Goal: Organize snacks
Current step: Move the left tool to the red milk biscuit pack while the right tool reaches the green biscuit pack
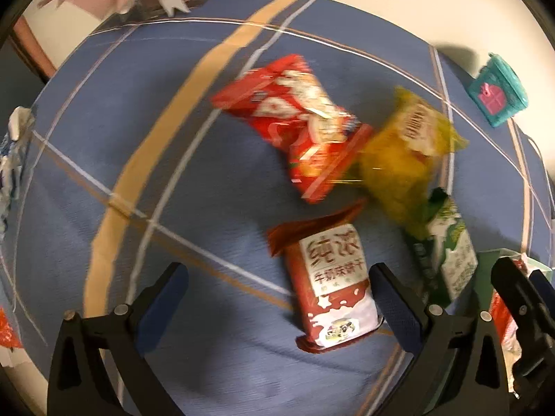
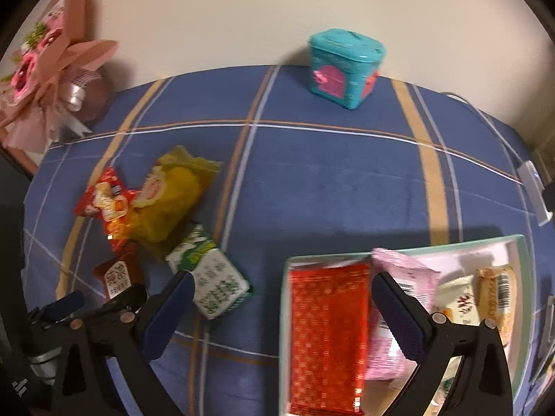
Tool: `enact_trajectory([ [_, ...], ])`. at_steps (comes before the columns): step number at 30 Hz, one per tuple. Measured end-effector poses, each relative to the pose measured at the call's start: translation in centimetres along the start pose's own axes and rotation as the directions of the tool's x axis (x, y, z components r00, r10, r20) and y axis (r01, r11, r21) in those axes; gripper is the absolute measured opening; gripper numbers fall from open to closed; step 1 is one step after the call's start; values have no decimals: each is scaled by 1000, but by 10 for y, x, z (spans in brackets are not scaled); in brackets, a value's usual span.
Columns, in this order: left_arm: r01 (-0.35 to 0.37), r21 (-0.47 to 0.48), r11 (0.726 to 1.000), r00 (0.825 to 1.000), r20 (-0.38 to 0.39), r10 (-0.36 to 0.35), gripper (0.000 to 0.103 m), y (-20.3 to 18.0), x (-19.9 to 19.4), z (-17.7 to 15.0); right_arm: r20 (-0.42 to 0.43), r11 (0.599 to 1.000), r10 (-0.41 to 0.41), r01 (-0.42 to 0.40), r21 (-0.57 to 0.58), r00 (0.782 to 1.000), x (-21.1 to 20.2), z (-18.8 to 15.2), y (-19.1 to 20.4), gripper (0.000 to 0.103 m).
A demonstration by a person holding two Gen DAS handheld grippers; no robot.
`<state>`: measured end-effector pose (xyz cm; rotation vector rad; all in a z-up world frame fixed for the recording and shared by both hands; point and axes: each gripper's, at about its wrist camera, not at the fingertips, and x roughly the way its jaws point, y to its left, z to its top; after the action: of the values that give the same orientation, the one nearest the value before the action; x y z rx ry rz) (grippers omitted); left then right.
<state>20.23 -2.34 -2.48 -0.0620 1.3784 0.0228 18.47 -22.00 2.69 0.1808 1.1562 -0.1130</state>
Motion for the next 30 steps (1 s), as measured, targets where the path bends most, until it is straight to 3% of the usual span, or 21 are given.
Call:
enact_trajectory([
  [8, -3, -71, 997, 1000, 16, 4, 103, 42, -11, -2, 46, 996, 58, -55, -64, 997, -3, -1, 27, 103],
  [16, 0, -122, 993, 999, 45, 5, 103, 82, -22, 7, 37, 984, 112, -106, -141, 993, 5, -1, 50, 103],
  [30, -30, -183, 983, 997, 70, 43, 103, 103, -23, 11, -26, 971, 152, -154, -184, 988, 31, -7, 59, 103],
])
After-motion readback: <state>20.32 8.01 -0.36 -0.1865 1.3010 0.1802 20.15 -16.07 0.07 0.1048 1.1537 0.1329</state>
